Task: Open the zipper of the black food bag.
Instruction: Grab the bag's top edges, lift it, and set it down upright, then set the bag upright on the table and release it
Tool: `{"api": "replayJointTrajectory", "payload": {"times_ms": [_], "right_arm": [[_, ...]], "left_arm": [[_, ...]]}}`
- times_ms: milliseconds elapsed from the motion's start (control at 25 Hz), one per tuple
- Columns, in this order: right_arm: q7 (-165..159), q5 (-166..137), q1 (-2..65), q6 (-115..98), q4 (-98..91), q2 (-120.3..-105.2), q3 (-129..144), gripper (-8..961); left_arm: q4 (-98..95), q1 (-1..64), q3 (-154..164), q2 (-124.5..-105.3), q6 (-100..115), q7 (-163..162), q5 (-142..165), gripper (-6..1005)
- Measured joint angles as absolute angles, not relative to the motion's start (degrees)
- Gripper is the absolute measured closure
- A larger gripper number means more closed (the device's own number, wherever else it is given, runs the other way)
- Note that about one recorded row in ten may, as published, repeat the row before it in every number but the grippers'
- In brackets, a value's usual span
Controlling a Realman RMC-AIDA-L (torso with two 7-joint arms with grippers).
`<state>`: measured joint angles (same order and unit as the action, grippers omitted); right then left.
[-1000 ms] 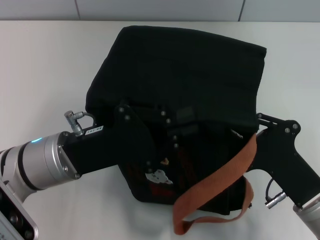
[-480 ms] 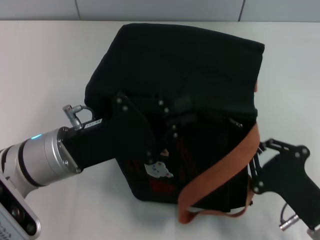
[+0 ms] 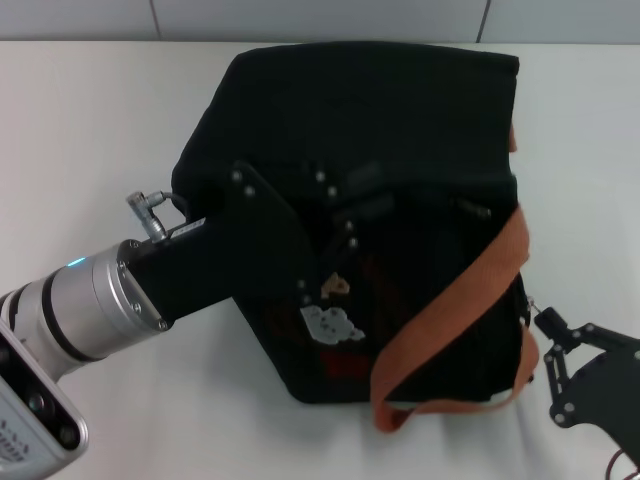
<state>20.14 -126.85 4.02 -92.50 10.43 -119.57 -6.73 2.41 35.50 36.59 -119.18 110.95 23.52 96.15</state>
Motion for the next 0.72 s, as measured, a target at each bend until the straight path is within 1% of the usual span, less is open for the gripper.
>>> {"api": "replayJointTrajectory", "payload": {"times_ms": [160, 280, 520, 720], "right_arm": [[18.95, -125.13, 2.80, -98.17, 11.36, -119.75, -9.11, 938], [17.52, -123.54, 2.50, -102.29, 11.91, -119.66, -9.86, 936], [2.19, -123.04, 3.55, -113.33, 7.84, -119.35, -10.36, 692], [-14.79, -126.33, 7.92, -118.29, -0.95, -119.25, -7.68, 464]], "left_arm": [[6.06, 35.33, 30.79, -119.18, 110.11, 19.53, 96.14, 904], [11.49, 31.66, 20.61, -119.18, 106.57, 13.69, 96.20, 904], [11.55, 25.30, 17.30, -119.17, 103.43, 1.97, 96.34, 903], [11.45, 20.43, 20.17, -119.18, 97.91, -0.69, 96.42, 903]]}}
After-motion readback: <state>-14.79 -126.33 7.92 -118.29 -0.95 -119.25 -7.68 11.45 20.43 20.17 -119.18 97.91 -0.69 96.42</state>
